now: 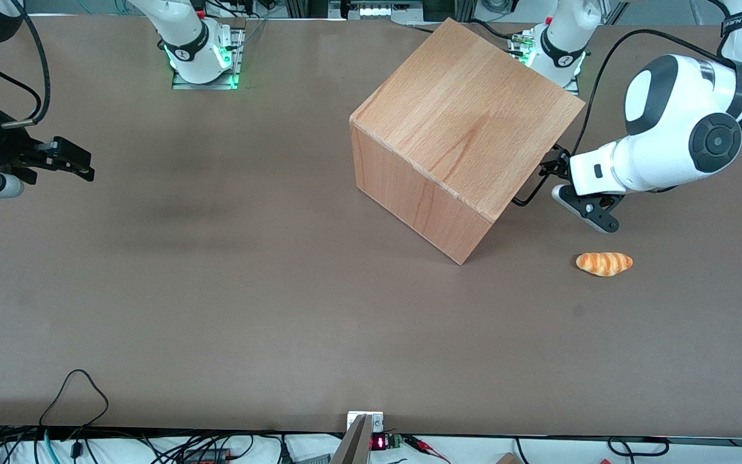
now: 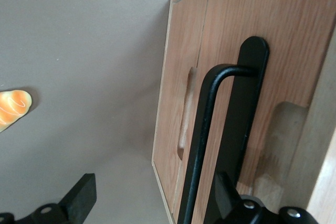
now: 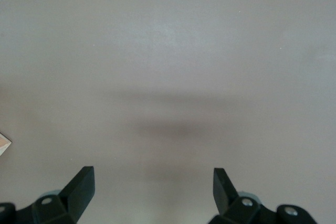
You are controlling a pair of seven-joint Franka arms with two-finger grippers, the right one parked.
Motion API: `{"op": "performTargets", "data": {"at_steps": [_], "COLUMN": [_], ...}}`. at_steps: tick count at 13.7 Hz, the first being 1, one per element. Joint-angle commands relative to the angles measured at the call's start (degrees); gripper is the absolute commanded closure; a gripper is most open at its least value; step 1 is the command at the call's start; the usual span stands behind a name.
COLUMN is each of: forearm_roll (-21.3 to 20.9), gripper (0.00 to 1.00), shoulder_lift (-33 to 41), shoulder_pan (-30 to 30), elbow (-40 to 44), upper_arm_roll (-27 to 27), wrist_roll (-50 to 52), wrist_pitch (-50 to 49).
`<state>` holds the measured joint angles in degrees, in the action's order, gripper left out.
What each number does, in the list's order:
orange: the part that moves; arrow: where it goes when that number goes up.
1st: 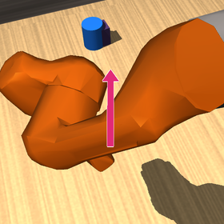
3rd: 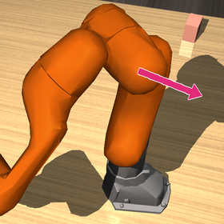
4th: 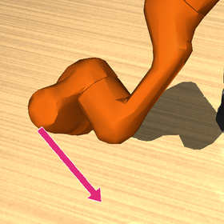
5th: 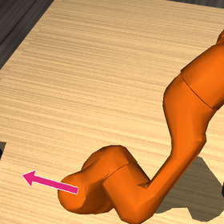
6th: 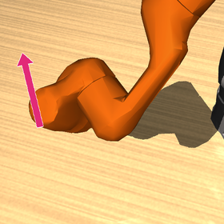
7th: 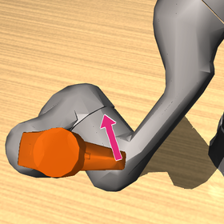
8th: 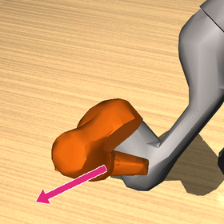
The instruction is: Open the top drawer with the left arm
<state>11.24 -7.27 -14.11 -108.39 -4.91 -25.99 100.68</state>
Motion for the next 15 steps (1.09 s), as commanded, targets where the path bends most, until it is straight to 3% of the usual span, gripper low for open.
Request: {"op": "performTargets", "data": {"at_steps": [1, 11, 15], "forearm_roll": [1.7, 1.7, 1.3], "gripper": [0.00, 0.00, 0.00], "shoulder_lift": [0.9, -1.1, -3.6], "shoulder_pan": [-0.1, 0.2, 0.5], "elbow": [-1.8, -4.4, -4.2], "upper_arm_roll": [0.1, 0.0, -3.8], "wrist_roll": [-2.8, -6.8, -6.7], "wrist_pitch": [1.7, 8.4, 14.0]}}
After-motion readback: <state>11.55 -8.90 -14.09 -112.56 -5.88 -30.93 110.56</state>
